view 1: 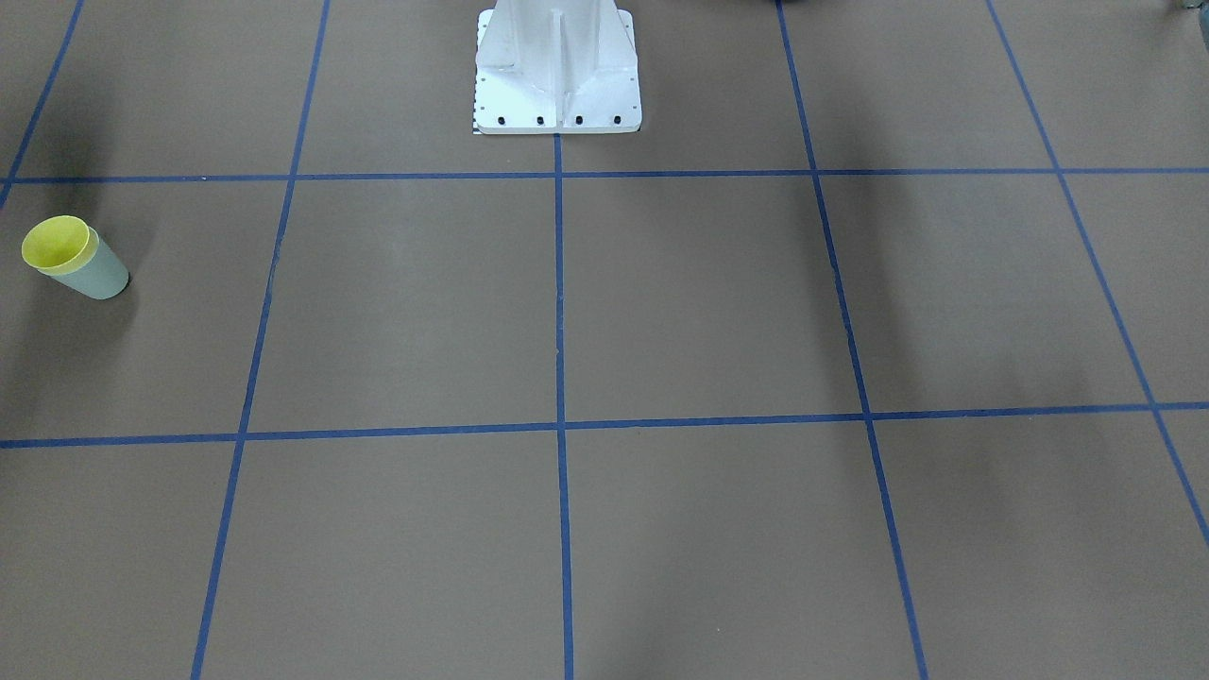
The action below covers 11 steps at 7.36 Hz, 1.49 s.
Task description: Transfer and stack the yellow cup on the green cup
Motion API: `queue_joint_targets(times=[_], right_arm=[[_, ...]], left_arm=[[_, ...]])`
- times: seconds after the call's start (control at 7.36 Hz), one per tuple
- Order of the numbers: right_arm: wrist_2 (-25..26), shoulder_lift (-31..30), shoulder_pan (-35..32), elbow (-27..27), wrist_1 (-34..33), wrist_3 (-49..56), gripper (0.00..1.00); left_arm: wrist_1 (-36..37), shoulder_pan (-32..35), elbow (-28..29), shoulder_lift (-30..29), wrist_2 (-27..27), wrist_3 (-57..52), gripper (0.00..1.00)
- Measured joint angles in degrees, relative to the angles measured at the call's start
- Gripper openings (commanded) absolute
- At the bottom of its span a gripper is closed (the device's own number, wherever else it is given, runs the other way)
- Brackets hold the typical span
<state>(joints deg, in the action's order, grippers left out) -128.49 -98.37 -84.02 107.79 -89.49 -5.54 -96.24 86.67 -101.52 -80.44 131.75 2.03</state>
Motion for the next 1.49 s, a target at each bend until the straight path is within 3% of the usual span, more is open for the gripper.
queue_joint_targets(times=[0.27, 1.49], right_arm=[[0.0, 2.0, -2.4, -0.7, -5.4, 2.0, 1.00], [-0.2, 0.5, -2.8, -1.5, -6.2, 1.8, 1.00]], left_arm=[[0.0, 0.0, 0.4, 0.0, 0.0, 0.1, 1.00], [0.4, 0.2, 1.7, -2.6, -1.9, 0.1, 1.00]])
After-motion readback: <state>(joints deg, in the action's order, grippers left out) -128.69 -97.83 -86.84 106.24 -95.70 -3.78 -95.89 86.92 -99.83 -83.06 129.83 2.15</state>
